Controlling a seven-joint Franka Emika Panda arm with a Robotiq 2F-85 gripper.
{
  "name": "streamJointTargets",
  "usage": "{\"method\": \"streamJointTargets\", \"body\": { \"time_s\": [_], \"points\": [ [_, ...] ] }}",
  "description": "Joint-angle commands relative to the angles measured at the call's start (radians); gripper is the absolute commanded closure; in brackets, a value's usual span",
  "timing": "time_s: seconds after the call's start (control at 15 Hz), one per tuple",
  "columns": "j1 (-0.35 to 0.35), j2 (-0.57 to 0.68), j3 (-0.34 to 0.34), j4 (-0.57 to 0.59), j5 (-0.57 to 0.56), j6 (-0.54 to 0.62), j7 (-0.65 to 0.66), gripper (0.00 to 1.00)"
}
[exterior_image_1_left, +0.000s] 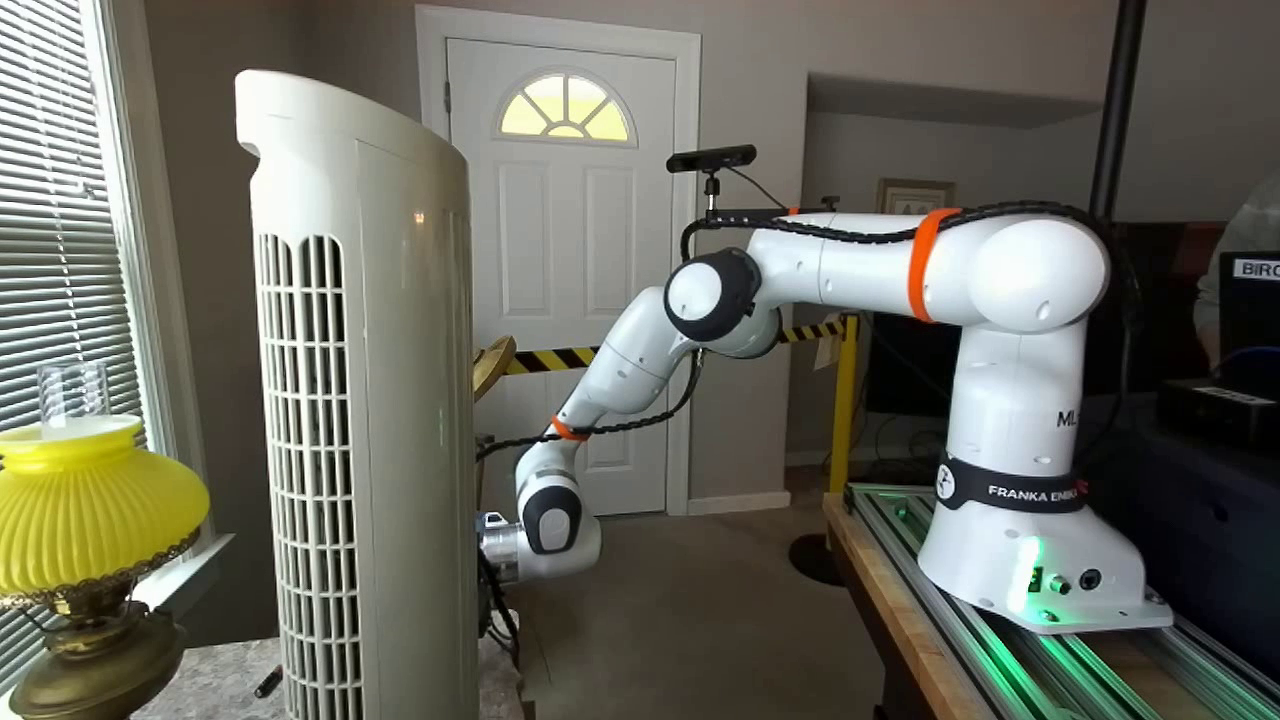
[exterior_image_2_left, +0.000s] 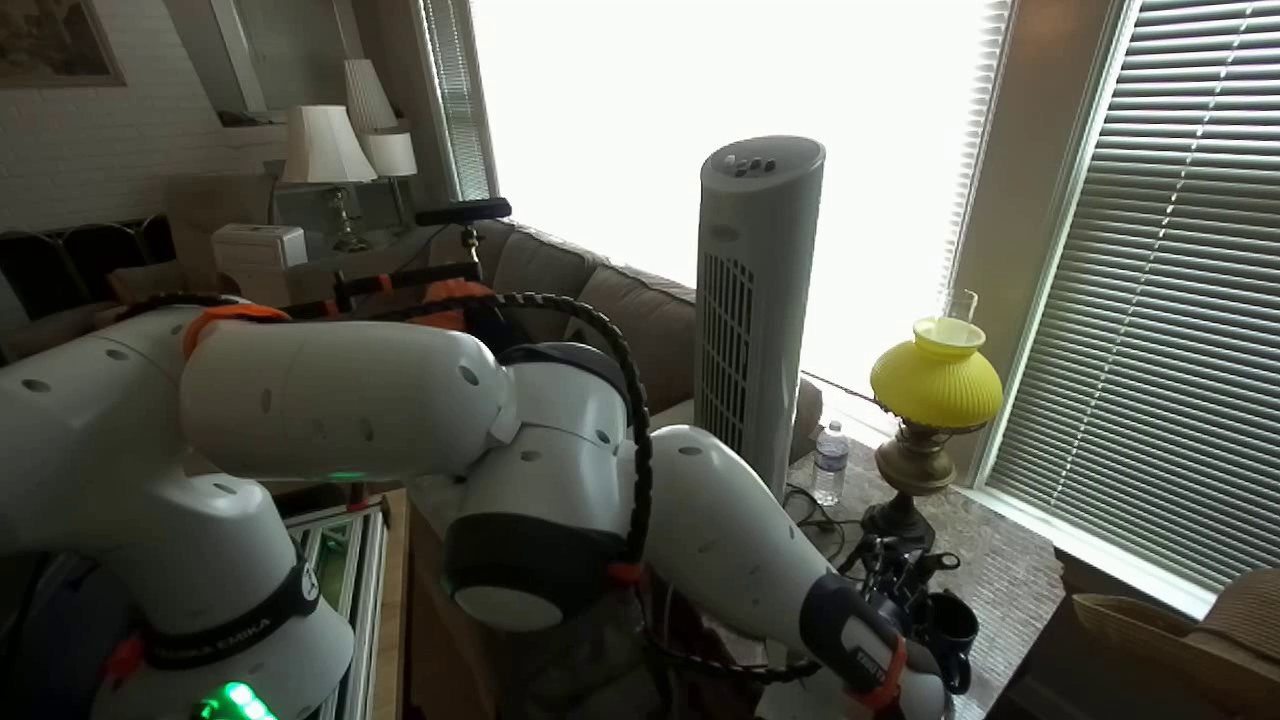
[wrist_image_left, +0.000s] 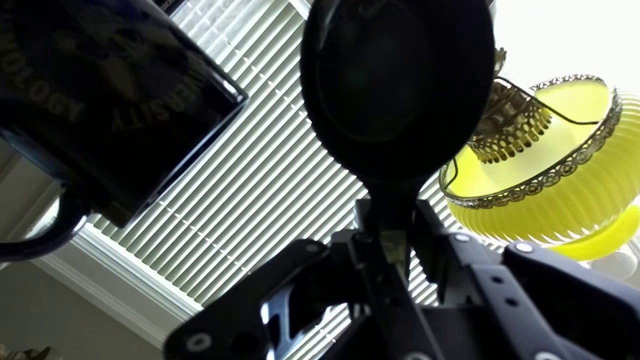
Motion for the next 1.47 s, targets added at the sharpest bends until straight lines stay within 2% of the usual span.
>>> {"method": "streamJointTargets", "body": {
  "time_s": [0.0,1.4],
  "points": [
    [0.004,0.002,-0.019,-0.023,0.045,-0.049,-0.060,0.94],
    [0.005,0.001,-0.036,-0.047,0.068,-0.140,-0.204,0.94]
  ]
}}
